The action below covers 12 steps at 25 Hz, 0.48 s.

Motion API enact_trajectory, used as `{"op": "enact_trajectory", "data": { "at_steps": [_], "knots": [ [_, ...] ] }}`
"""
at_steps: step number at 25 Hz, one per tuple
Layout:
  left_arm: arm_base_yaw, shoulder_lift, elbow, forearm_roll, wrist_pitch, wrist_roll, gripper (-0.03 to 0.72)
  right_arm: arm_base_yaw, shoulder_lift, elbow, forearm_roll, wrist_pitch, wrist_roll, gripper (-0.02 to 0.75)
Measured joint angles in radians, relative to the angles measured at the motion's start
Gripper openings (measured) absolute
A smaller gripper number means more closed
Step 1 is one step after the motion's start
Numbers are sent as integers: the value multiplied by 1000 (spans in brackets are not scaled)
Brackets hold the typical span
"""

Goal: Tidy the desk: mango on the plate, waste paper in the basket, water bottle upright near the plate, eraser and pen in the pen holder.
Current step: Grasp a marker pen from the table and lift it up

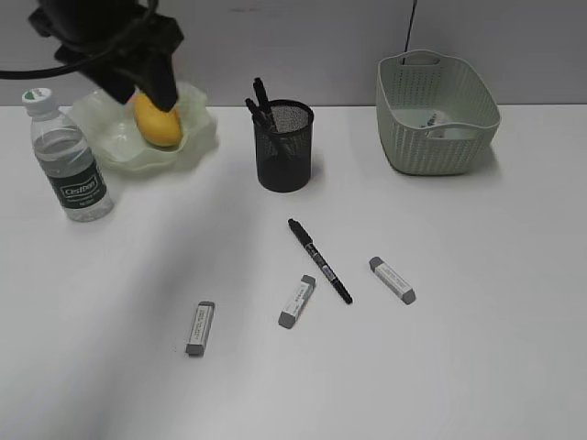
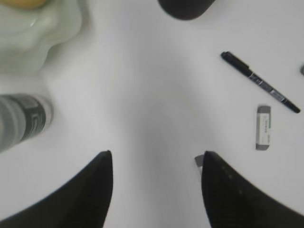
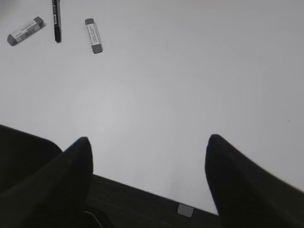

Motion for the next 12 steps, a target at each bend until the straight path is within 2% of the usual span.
{"op": "enact_trajectory", "data": {
  "at_steps": [6,10,12],
  "knots": [
    [159,-202,278,-25,-10,15,453,0,0,0,0,0,0,582],
    [274,-391,482,-51,-99,47,453,0,0,0,0,0,0,582],
    [306,-494,576,-54,-155,54,452,0,0,0,0,0,-1,582]
  ]
}}
